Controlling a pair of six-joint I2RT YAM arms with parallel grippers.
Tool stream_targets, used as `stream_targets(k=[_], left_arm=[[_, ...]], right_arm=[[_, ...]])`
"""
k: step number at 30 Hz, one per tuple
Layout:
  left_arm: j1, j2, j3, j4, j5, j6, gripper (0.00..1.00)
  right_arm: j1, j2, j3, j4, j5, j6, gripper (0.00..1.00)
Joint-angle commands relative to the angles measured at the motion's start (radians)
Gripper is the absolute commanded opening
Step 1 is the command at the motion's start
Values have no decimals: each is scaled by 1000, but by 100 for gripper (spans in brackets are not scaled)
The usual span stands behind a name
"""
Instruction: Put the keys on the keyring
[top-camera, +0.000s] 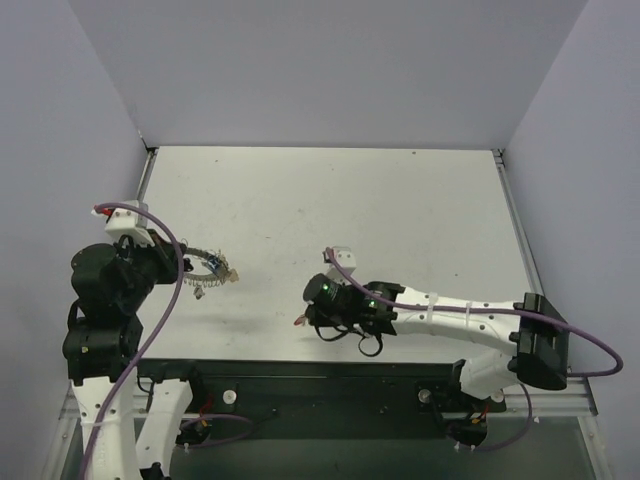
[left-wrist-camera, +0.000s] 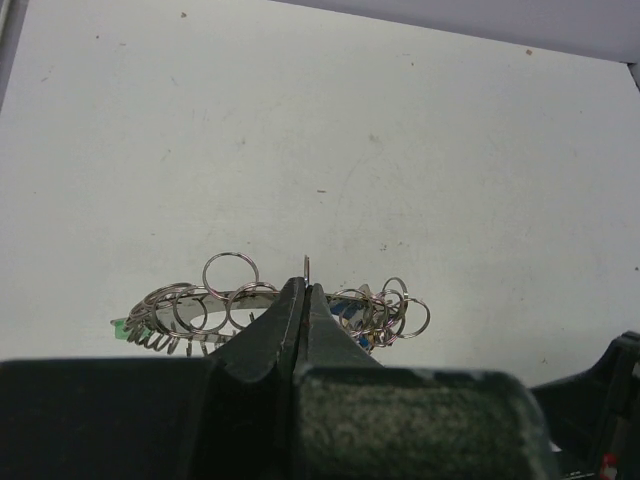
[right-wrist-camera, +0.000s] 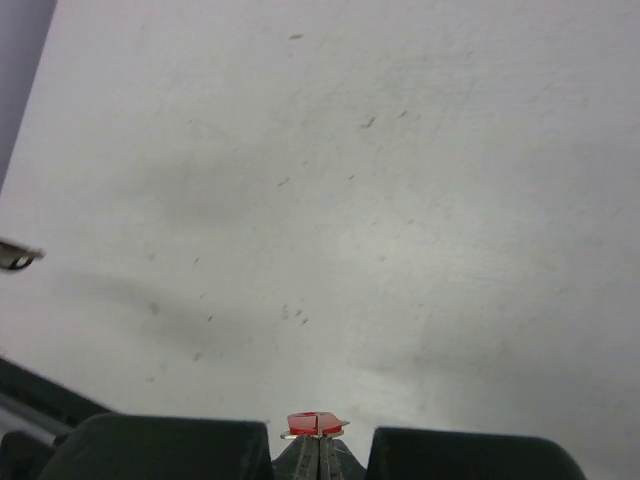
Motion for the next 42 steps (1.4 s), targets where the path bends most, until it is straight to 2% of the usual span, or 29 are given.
stream_targets(k=[1,7,11,15,16,17,25,32,42], left_arm=[[-4,18,-26,150,41,-23,0],[-4,59,-55,202,91,-51,0],[-4,99,-58,231,116,-59,0],[-5,149,-55,253,131,-48,0],[-5,159,-55,256,133,-44,0],[-8,166,-57,257,139,-31,0],[-31,223,-77,285,139,-5,0],[-59,225,-112,305,105,12,0],[-65,226,-143,337,97,10,0]], right_arm=[[-174,30,-7,-34,-39,-154,0],[-394,152,-1,-11,-154,-271,0],[-489,252,40,-9,-280,-327,0],[-512,330,91,-5,-309,-387,2],[-512,334,100,-5,-311,-399,9],[-514,337,106,-5,-314,-404,11],[-566,306,91,35,-375,-395,15],[-575,288,78,34,-372,-413,34],[-574,301,68,29,-392,-403,34]])
